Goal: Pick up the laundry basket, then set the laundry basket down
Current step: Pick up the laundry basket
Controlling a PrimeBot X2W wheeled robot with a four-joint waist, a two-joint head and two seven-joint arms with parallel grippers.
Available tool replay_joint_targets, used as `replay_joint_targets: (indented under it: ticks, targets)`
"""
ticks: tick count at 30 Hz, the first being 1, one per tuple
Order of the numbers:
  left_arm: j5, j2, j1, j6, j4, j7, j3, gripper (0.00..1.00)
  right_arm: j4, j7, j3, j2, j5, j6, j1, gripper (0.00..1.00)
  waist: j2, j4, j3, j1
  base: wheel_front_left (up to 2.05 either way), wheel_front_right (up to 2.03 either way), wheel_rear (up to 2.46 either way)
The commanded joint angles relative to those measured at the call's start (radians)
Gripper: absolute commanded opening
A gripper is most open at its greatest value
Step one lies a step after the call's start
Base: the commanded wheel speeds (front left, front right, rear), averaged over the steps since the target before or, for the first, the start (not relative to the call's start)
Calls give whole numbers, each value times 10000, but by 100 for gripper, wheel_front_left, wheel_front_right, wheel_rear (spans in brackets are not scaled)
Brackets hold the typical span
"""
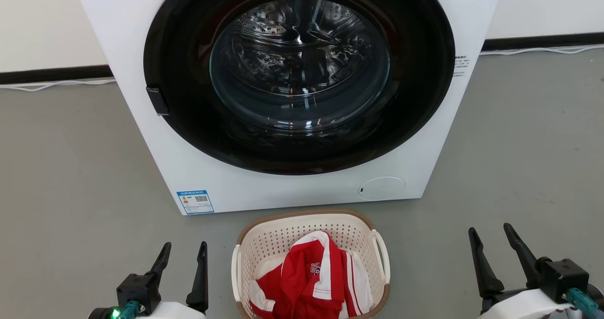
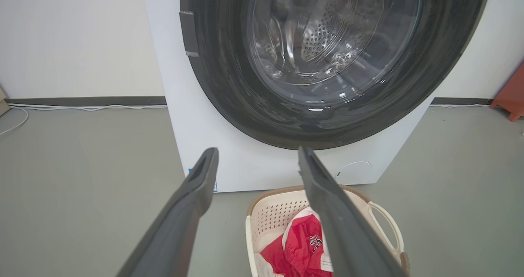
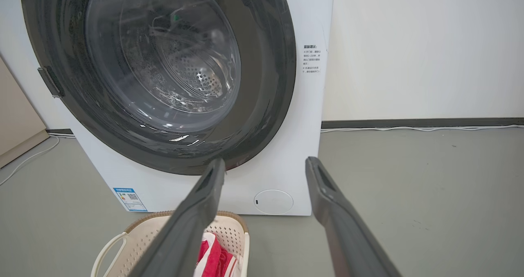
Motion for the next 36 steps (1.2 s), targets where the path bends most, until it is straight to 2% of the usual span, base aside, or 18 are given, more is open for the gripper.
replay_joint_targets:
  ticks: [1, 11, 21, 28, 36]
  targets:
    - [14, 99, -248, 30, -236, -136, 278, 100, -225, -136, 184, -129, 38, 69, -336, 100, 0, 17, 40, 0, 0, 0, 0]
    - [0, 99, -415, 76, -285, -136, 214, 100, -552, -136, -28, 80, 19, 69, -383, 100, 0, 103, 425, 0, 0, 0, 0]
    - [-171, 99, -1118, 228, -98, -136, -107, 100, -357, -136, -218, 288, 40, 69, -1036, 100, 0, 203, 1538, 0, 0, 0, 0]
    - [-518, 99, -2121, 361, 890, -136, -548, 100, 355, -136, -120, 211, 120, 69, -2091, 100, 0, 301, 2593, 0, 0, 0, 0]
    - [-1059, 99, -3638, 570, 2570, -136, -1076, 100, 2407, -136, 257, 85, 262, 69, -3461, 100, 0, 450, 3812, 0, 0, 0, 0]
